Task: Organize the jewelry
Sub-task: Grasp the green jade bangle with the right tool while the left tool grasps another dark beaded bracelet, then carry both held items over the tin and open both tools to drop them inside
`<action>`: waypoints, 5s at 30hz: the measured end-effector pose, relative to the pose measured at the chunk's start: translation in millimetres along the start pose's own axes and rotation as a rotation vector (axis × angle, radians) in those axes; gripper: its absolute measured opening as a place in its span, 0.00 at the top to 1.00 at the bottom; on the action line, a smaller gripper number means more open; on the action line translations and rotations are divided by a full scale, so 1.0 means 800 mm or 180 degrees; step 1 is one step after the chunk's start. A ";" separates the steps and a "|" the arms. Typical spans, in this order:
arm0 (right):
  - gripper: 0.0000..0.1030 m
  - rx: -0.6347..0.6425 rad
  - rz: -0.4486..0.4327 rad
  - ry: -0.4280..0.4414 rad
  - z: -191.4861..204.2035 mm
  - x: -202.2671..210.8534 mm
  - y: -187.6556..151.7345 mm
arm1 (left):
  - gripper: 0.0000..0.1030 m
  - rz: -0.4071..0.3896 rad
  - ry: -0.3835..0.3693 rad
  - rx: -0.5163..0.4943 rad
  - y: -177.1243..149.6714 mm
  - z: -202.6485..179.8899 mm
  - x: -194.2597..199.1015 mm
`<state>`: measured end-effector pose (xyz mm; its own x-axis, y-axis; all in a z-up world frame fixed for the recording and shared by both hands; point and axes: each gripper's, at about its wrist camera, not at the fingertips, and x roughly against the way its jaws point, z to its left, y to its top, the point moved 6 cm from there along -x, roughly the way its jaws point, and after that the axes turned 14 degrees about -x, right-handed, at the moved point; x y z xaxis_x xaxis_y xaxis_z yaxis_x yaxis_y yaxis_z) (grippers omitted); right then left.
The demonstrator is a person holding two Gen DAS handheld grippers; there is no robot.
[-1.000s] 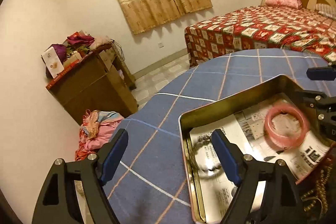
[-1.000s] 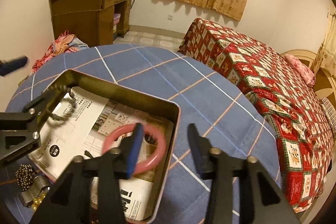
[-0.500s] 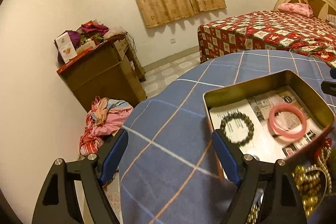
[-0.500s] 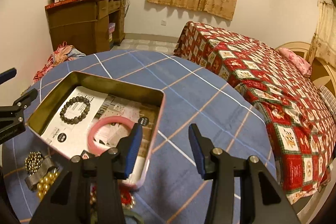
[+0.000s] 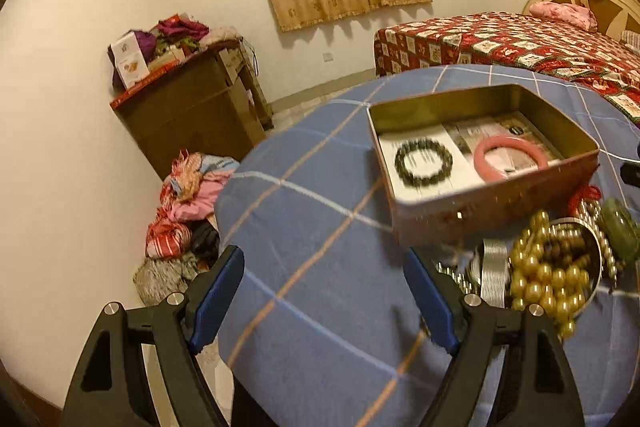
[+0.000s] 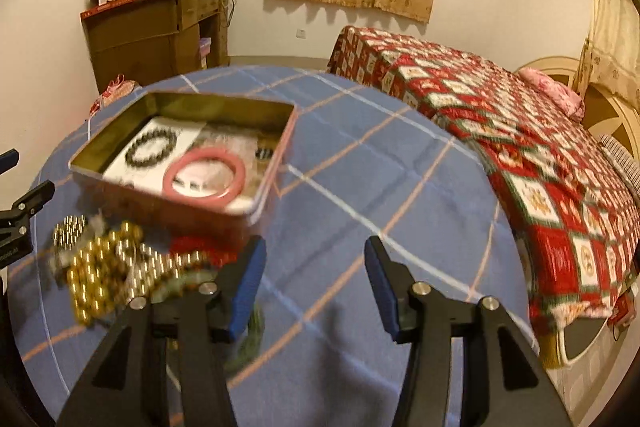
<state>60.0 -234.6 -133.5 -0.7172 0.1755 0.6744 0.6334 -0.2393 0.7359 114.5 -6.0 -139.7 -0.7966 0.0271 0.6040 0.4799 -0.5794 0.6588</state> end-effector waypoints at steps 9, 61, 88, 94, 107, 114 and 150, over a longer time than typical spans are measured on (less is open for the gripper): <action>0.48 -0.0057 0.0114 0.0094 -0.005 0.005 -0.029 | 0.21 -0.0008 -0.0068 0.0059 -0.008 -0.009 0.003; 0.91 0.0188 0.0094 0.0204 0.017 0.010 -0.048 | 0.91 -0.0230 -0.0655 0.0169 -0.003 -0.008 0.026; 0.92 0.0159 -0.0307 0.0190 0.023 0.063 0.007 | 0.91 -0.0699 -0.0445 0.0153 0.050 0.014 0.087; 0.92 0.0167 -0.0413 0.0172 0.025 0.069 0.034 | 0.91 -0.0787 -0.0446 0.0093 0.077 0.009 0.092; 0.92 0.0170 -0.0554 0.0135 0.025 0.072 0.066 | 0.91 -0.0868 -0.0347 0.0104 0.110 0.020 0.087; 0.92 0.0146 -0.0591 0.0111 0.024 0.066 0.076 | 0.91 -0.0878 -0.0325 0.0105 0.118 0.020 0.080; 0.92 0.0394 -0.0425 0.0092 0.068 0.001 0.106 | 0.90 -0.0624 -0.0308 -0.0150 0.149 -0.006 -0.010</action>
<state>128.8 -203.0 -67.0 -0.8042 0.1698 0.5695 0.5617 -0.0961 0.8218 176.2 -78.9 -67.7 -0.8328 0.2196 0.5082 0.2999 -0.5927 0.7475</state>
